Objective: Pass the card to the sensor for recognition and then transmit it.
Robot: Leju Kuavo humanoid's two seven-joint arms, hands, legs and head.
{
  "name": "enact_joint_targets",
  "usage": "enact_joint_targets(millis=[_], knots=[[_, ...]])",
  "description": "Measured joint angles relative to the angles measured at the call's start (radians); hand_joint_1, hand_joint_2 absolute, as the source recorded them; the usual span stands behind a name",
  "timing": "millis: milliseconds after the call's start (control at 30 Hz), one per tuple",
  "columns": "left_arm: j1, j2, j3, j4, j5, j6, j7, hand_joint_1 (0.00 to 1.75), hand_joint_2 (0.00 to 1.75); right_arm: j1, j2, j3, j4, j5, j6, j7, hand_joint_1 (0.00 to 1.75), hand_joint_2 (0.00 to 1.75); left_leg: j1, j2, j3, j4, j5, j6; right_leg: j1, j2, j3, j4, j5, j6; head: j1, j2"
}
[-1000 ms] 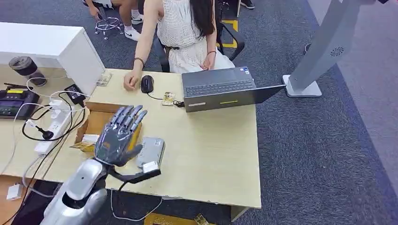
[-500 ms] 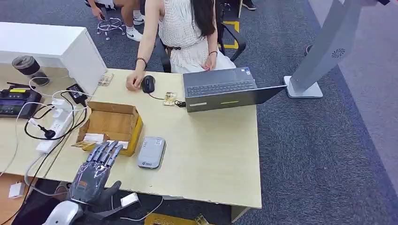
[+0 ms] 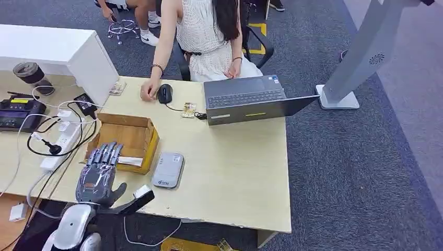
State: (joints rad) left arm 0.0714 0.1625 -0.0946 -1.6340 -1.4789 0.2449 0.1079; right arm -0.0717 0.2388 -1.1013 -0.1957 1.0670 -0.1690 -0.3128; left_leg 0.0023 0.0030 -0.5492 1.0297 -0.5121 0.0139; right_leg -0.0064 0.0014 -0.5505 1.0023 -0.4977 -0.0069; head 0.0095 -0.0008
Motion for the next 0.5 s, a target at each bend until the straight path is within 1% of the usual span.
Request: enact_joint_targets(millis=[100, 167, 500], knots=[[-0.048, -0.017, 0.000, 0.049, -0.009, -0.007, 0.008, 0.00, 1.75, 0.000, 0.000, 0.000, 0.000, 0.000, 0.005, 0.001, 0.00, 1.75, 0.000, 0.001, 0.000, 0.000, 0.000, 0.000, 0.000, 0.000, 0.000, 0.000, 0.001, -0.001, 0.000, 0.000], [-0.062, -0.024, 0.000, 0.064, -0.010, -0.007, 0.010, 0.00, 1.75, 0.000, 0.000, 0.000, 0.000, 0.000, 0.005, 0.001, 0.00, 1.75, 0.000, 0.001, 0.000, 0.000, 0.000, 0.000, 0.000, 0.001, 0.000, 0.000, 0.001, -0.001, 0.000, 0.000], [-0.079, -0.041, 0.000, 0.097, -0.011, -0.007, 0.010, 0.00, 1.75, 0.000, 0.000, 0.000, 0.000, 0.000, 0.005, 0.001, 0.00, 1.75, 0.000, 0.001, 0.000, 0.000, 0.000, 0.000, 0.000, 0.001, -0.001, 0.000, 0.001, -0.001, 0.000, 0.000]])
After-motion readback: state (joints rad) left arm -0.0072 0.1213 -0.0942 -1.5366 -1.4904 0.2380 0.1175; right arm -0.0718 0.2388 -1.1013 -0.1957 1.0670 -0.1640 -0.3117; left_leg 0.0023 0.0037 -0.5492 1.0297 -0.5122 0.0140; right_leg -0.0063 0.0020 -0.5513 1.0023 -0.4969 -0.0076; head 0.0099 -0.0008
